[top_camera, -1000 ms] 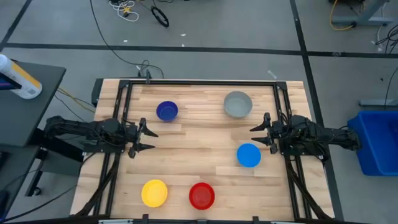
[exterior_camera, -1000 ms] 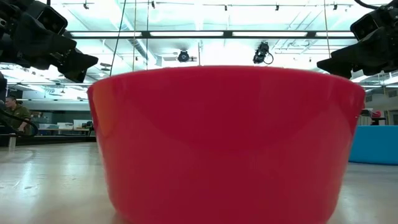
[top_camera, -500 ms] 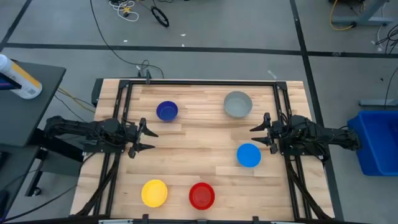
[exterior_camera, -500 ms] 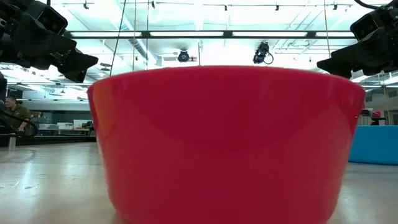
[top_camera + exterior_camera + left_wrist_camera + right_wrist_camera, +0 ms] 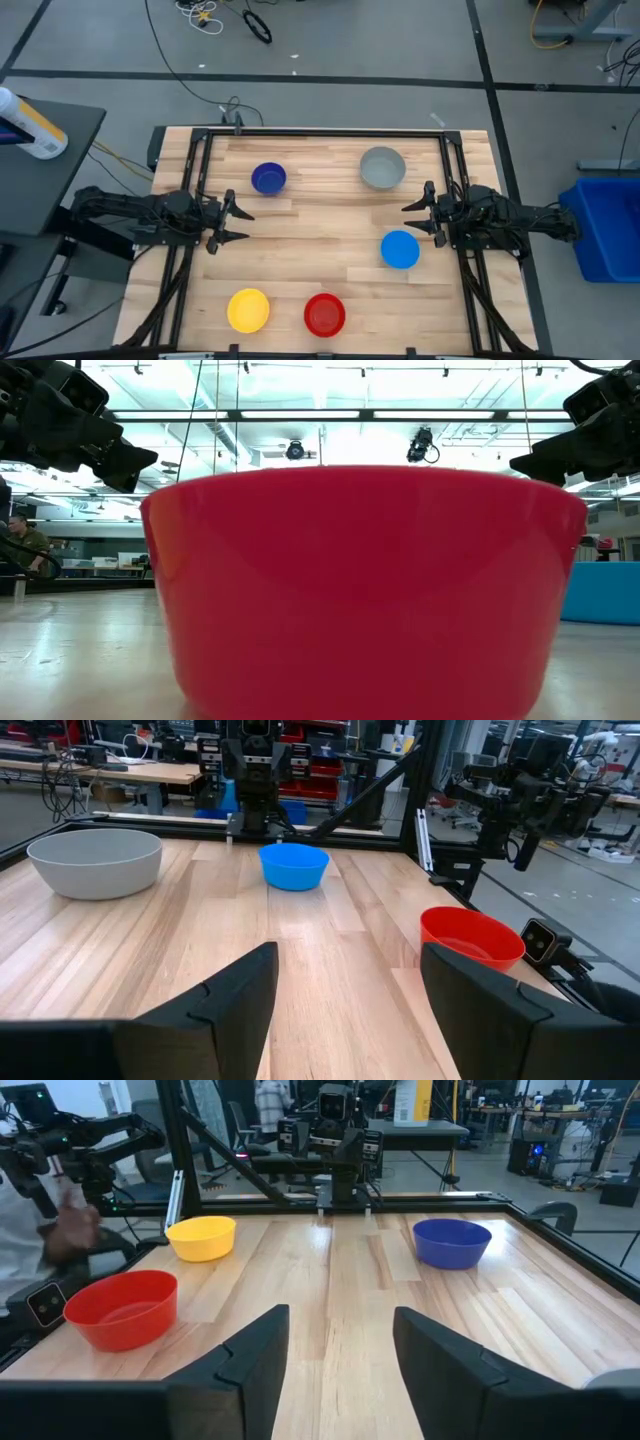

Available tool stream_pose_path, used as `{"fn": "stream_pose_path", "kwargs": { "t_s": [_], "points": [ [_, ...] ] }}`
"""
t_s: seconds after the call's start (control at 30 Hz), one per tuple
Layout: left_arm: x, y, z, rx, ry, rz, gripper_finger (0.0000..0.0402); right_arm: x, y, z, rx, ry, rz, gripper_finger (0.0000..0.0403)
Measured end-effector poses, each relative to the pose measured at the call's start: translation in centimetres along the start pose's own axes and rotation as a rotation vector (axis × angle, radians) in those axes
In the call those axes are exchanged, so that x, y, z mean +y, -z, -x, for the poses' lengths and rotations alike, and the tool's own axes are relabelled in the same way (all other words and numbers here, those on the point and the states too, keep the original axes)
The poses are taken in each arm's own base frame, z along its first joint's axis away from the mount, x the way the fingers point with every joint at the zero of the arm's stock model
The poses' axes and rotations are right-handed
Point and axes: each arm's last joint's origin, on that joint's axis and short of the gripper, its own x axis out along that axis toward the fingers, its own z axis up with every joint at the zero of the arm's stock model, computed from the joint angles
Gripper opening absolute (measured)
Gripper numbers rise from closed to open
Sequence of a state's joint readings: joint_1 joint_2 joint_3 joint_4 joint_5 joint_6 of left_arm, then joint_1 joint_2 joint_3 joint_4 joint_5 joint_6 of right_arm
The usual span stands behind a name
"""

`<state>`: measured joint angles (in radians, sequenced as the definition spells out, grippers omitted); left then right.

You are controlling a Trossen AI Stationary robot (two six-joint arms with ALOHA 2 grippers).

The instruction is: Nest bowls inside each other

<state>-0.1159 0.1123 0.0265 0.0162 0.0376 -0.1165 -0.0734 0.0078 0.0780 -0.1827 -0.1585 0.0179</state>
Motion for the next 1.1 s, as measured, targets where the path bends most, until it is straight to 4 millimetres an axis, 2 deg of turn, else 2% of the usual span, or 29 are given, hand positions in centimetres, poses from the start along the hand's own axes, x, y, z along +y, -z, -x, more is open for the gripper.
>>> {"fn": "stream_pose_path", "kwargs": {
  "t_s": [0.57,0.7,0.93,1.1],
  "points": [
    [0.2,-0.3,0.0,-0.04,-0.083,0.014,0.0255,0.0,-0.1,0.0,-0.005,0.004,0.004,0.019],
    [0.3,-0.3,0.0,-0.041,-0.096,0.015,0.0255,-0.2,-0.6,0.0,-0.065,0.079,0.025,0.0193],
    [0.3,-0.5,0.0,-0.057,-0.122,-0.009,0.0255,-0.2,-1.4,0.1,-0.148,0.074,0.008,0.0193],
    [0.5,-0.7,0.1,-0.086,-0.202,0.014,0.0255,-0.1,-2.4,0.3,-0.251,0.068,0.0,0.0187]
  ]
}}
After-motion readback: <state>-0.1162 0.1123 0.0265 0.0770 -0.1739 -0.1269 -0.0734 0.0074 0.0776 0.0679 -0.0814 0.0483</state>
